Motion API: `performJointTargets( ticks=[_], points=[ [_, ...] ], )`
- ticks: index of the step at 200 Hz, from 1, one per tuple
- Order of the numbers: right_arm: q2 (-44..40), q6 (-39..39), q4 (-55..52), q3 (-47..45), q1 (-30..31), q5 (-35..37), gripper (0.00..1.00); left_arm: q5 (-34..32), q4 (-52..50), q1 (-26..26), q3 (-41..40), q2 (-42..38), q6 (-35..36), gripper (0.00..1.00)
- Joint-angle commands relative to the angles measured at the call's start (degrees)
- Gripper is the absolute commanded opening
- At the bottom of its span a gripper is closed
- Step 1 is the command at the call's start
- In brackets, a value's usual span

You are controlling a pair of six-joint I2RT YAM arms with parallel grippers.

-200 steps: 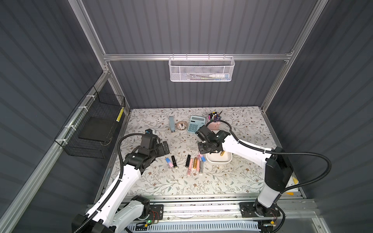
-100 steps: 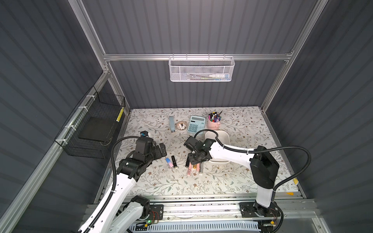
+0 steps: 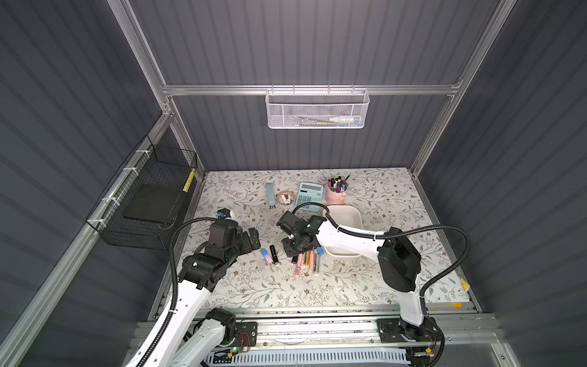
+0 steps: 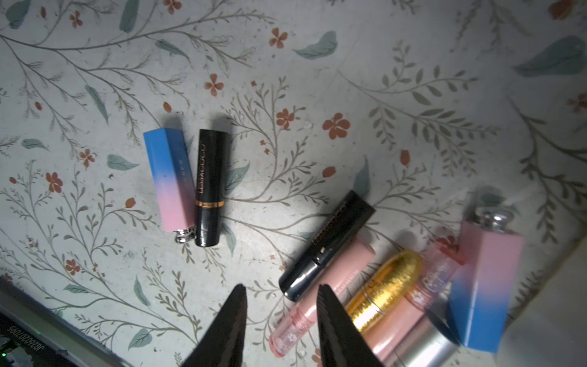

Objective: Put the lipstick into the storage box
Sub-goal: Pick up the lipstick at the center of the board.

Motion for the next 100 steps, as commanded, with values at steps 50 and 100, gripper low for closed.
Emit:
performJointTargets(
  ticks=[50, 100],
  points=[
    [6.2, -0.9, -3.1, 7.5, 1.7, -3.9, 0.40, -2.7, -3.4, -0.2, 4.2, -3.7, 1.0, 1.00],
    [10.4, -1.3, -4.8, 12.5, 3.3, -4.6, 0.40, -2.8, -3.3, -0.2, 3.9, -3.7, 1.3, 1.00]
  ],
)
